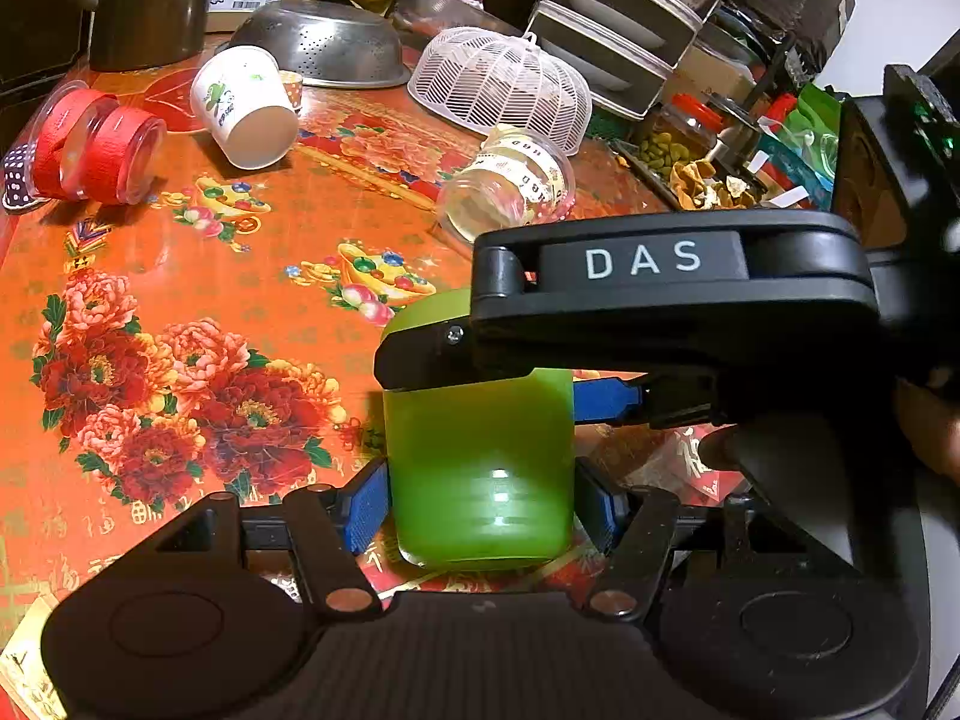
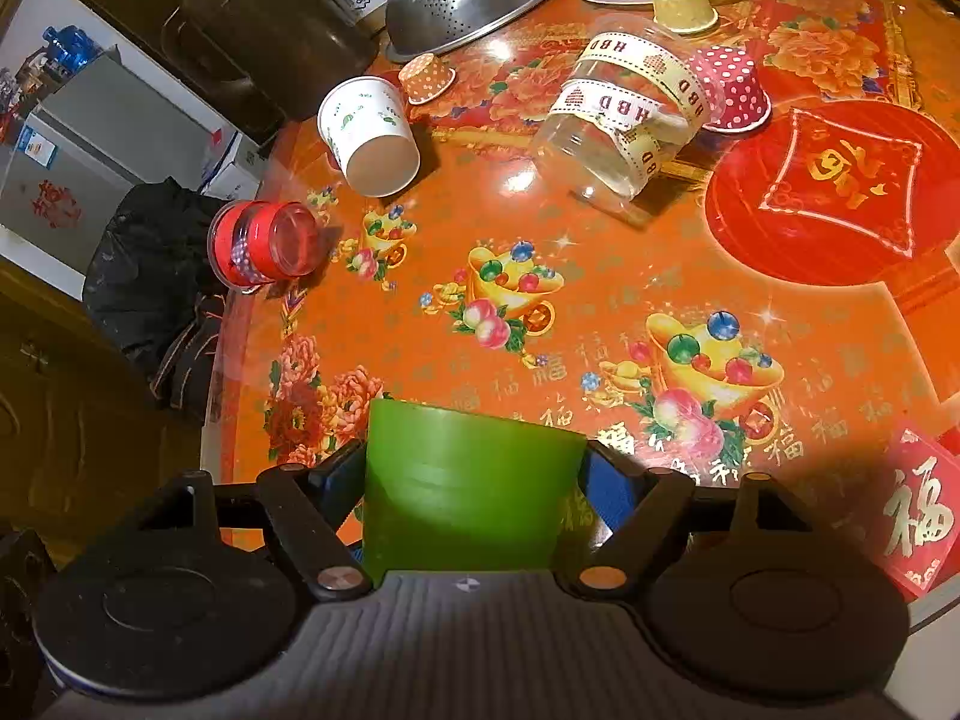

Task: Flip cup upright
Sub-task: 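Close the right tool on the green cup while the left tool holds it, then open the left tool and withdraw while the right tool turns the cup upright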

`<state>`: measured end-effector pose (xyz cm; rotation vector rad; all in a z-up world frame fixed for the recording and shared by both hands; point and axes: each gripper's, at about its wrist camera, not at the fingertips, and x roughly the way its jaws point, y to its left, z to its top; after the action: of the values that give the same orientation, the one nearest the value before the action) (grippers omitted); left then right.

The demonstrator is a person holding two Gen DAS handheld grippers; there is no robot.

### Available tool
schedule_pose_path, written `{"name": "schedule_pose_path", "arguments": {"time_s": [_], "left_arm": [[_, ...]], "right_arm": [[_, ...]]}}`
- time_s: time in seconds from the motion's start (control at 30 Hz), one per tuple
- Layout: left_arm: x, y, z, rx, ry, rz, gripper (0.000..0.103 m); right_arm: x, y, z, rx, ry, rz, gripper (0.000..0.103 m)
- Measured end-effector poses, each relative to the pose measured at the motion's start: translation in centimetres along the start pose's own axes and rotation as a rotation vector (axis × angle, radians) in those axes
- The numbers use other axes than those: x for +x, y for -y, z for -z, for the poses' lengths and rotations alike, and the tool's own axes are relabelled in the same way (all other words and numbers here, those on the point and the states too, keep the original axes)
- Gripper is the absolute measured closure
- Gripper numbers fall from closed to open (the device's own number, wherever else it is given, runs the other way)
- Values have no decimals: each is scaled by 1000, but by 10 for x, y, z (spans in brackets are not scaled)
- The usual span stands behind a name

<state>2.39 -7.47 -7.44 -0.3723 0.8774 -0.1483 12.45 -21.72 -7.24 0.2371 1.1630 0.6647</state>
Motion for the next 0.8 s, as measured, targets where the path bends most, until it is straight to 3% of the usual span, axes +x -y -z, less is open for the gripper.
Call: {"name": "schedule_pose_path", "arguments": {"time_s": [0.4,0.5,0.57,0.8], "left_arm": [[-1,3,1,37,3,-12,34],[-2,7,5,70,1,-14,20],[-6,7,10,98,25,-68,9],[-46,-12,17,98,130,-34,7]], "right_arm": [[0,-4,1,-30,10,-3,27],[1,-4,1,-27,4,-11,27],[1,-4,2,-29,4,-9,27],[-1,-7,5,-36,6,-11,27]]}}
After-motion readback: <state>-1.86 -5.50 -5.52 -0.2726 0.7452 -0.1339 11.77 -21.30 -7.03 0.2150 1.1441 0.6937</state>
